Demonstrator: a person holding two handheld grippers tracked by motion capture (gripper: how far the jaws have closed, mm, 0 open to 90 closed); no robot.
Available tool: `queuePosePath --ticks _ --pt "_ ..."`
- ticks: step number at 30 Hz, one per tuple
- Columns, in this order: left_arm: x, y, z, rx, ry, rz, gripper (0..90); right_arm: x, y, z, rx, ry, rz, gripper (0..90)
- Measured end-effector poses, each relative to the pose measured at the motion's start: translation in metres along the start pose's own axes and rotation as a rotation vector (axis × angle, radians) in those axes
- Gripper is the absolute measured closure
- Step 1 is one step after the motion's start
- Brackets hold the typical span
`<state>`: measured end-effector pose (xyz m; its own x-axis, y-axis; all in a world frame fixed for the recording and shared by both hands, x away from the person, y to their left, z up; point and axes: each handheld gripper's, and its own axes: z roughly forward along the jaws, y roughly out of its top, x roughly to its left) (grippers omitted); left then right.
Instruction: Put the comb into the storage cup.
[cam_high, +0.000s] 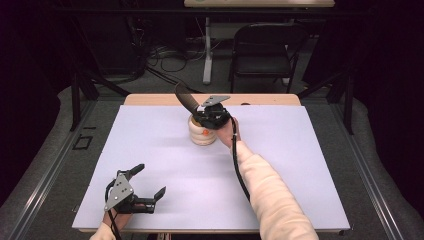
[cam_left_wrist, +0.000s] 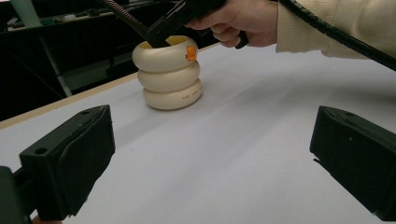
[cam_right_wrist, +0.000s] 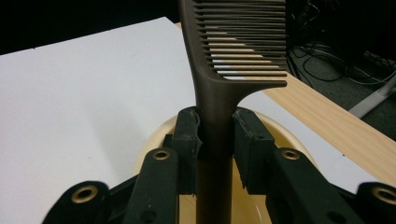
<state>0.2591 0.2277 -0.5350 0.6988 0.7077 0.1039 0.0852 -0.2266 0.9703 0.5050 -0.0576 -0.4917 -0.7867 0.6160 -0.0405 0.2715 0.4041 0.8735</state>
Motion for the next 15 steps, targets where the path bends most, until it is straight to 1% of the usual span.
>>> queuePosePath --ticks 15 --pt "-0.0002 0.0002 -0.0002 -0.001 0.0 0.001 0.1 -0.0002 -0.0005 -0.0004 0.013 0.002 0.004 71.6"
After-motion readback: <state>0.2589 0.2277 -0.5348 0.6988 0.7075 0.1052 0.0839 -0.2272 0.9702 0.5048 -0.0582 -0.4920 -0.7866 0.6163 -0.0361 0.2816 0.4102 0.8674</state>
